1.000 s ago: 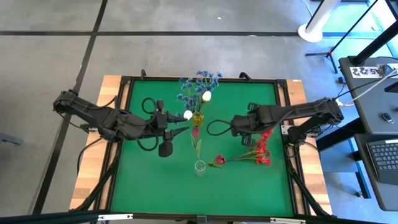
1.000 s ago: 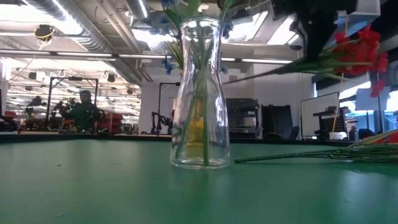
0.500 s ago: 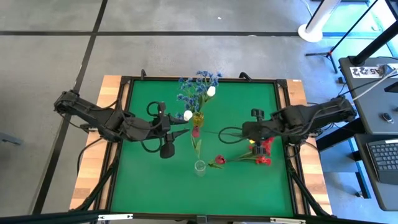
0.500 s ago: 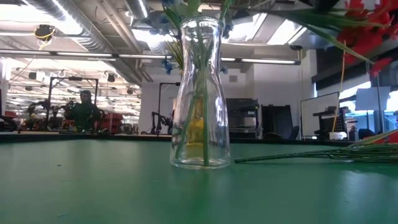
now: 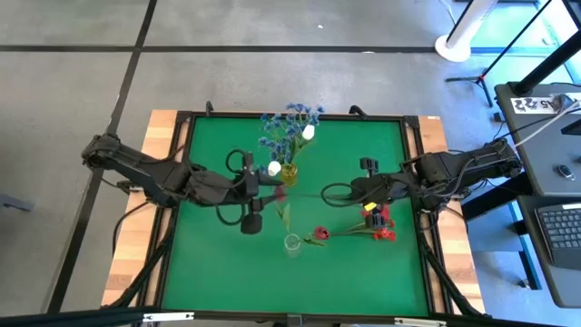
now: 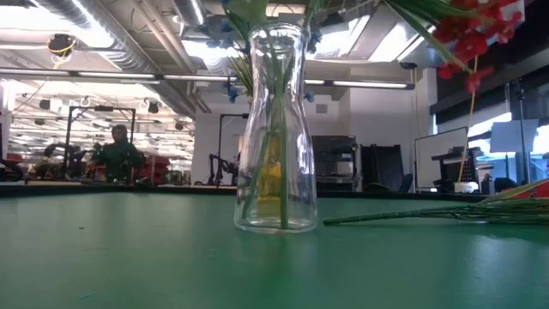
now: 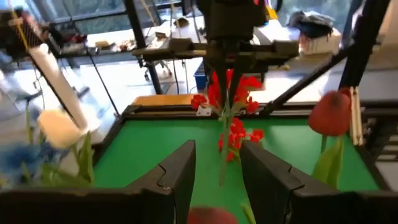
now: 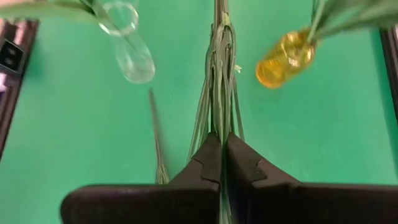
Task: Sort flowers into vase by color
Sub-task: Put the top red flowers into the transparent flower vase
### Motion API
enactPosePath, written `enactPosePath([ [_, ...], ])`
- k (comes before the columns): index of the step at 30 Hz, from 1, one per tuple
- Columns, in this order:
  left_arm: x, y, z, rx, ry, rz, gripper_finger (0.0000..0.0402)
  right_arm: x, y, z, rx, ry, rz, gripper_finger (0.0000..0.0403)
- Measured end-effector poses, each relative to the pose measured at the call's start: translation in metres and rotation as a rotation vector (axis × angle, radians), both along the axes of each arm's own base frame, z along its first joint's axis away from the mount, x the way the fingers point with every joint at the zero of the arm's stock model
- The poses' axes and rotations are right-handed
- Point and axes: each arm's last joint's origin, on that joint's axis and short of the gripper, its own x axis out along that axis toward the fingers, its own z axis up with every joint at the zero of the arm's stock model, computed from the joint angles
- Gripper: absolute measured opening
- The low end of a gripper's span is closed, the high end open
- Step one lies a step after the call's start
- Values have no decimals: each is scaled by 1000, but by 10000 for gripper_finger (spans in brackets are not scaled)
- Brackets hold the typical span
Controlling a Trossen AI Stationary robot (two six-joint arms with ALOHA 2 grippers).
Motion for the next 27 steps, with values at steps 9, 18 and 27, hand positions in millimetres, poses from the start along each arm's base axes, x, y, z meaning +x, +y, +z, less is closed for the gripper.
enactPosePath([
  [9, 17, 7, -7, 78, 16, 15, 124, 7, 2, 3, -13, -67, 47, 1],
  [18, 16, 14, 17, -16, -5, -111, 124, 9, 2, 5, -53, -98, 44, 1],
  [27, 11, 24, 34, -113, 45, -165, 124, 19, 1, 32, -105, -250, 97, 1],
])
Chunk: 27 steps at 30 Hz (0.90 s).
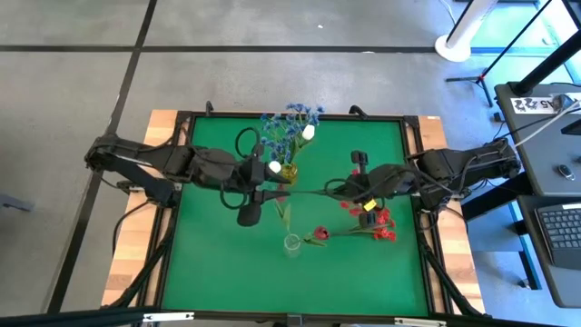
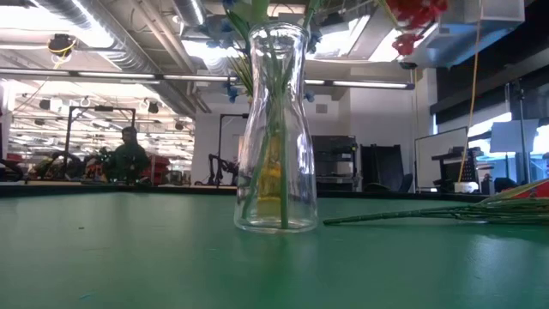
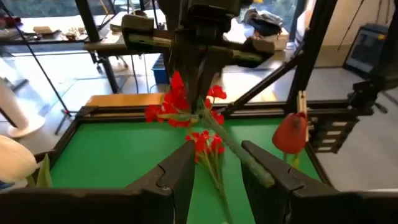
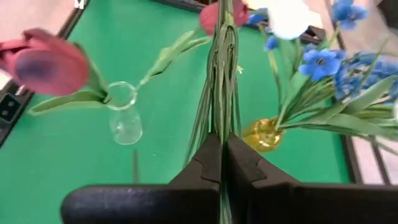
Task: Sort flowers into vase by color
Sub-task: Put the top red flowers into the transparent flower vase
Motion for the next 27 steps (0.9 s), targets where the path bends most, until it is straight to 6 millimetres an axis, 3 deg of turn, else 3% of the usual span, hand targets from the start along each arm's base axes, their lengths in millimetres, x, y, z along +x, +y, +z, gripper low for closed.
enactPosePath([
  [10, -2, 8, 17, -35, 71, 2, 124, 27, -20, -12, -4, 102, -49, 1],
  [18, 40, 18, -10, -49, 335, 74, 124, 33, -25, -13, -2, 108, -39, 1],
  [27, 70, 30, -13, -55, 350, 71, 124, 33, -24, -9, 5, 99, -33, 1],
])
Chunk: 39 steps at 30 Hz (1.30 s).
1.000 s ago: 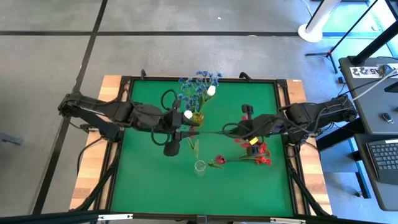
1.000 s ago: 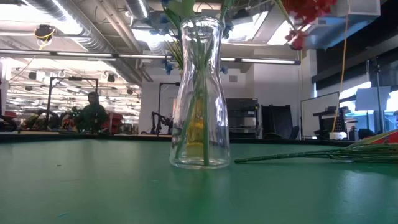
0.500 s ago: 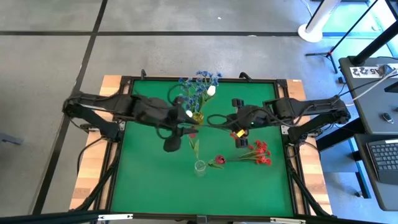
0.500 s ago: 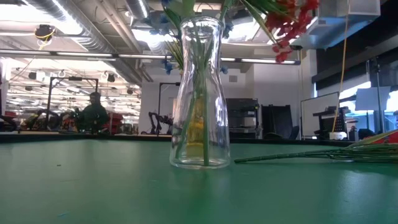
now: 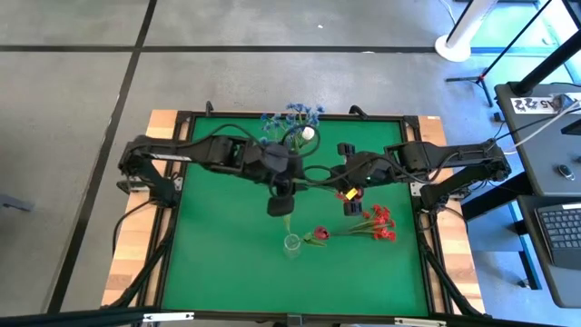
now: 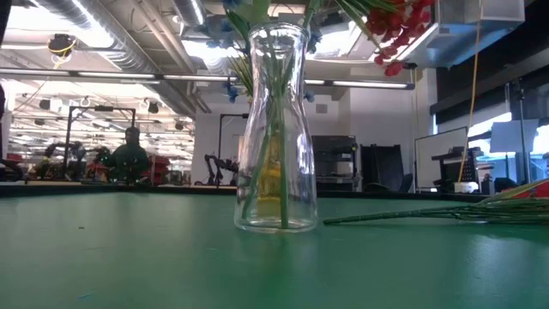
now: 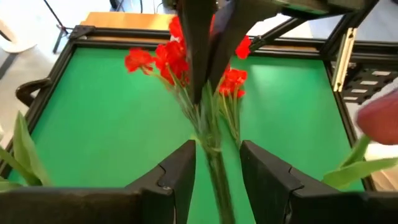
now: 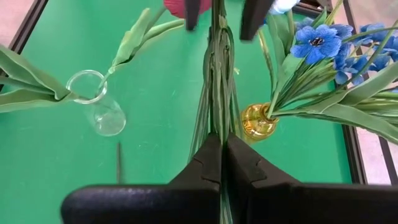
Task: Sort flowers into vase by color
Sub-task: Put the top red flowers into the transparent flower vase
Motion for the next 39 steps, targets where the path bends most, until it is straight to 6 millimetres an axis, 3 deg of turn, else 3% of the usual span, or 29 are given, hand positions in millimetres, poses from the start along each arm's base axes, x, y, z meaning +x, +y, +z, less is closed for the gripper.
enactPosePath([
  [10, 15, 12, -17, -24, 47, 11, 124, 0, 0, 0, 0, 3, 1, 1],
  [26, 17, 13, -14, -17, 13, 15, 122, 0, 0, 0, 12, 3, 2, 1],
  [30, 18, 13, -14, -18, 9, 14, 98, 0, 0, 0, 12, 3, 1, 1],
  [36, 18, 12, -14, -3, 10, 2, 22, 0, 0, 0, 11, 4, 0, 1],
  [39, 18, 12, -14, 0, 10, 4, 20, 0, 0, 0, 9, 1, -19, 3],
])
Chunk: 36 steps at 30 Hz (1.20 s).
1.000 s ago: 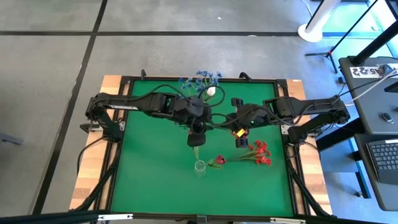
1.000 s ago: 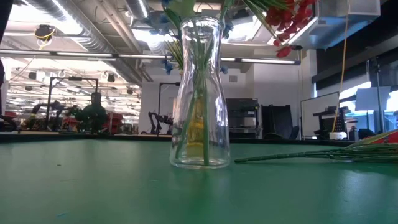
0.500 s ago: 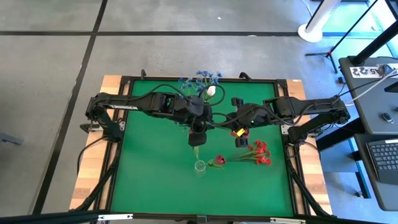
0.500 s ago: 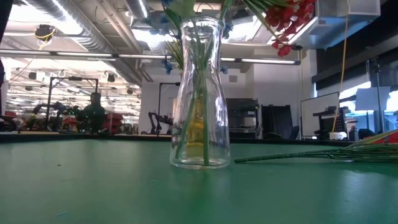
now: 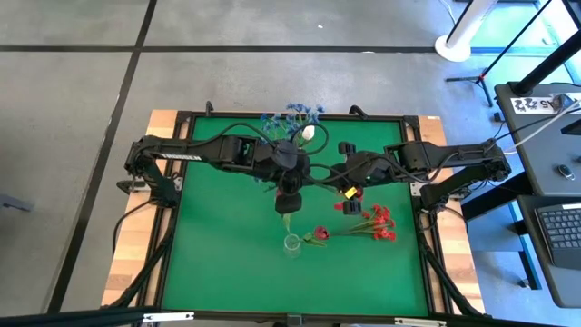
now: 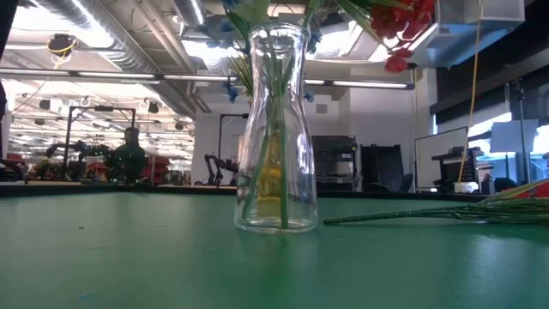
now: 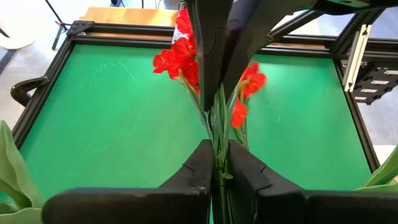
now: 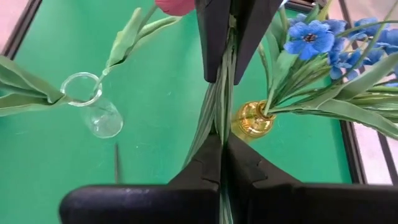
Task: Sort flowers into vase by color
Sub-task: Put the top red flowers into the transparent flower vase
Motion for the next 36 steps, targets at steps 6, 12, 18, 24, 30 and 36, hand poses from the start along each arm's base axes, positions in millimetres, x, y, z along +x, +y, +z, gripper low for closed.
enactPosePath([
  [6, -1, 1, 0, 19, 5, 22, 20, -2, -1, 2, -6, -5, -49, 40],
  [12, -3, 2, -3, 44, 44, 48, 20, -17, 2, 29, 3, -62, -47, 85],
  [18, -8, 0, 5, 73, 7, 72, 19, -43, 14, 58, -50, -118, -74, 111],
  [24, -37, -9, 38, 96, -101, 81, 19, -71, 24, 76, -90, -286, -102, 103],
  [30, -90, -24, 84, 119, -277, 102, 19, -87, 30, 68, -65, -417, -57, 91],
  [36, -135, -39, 115, 109, -429, 87, 19, -98, 26, 42, -43, -526, -37, 88],
])
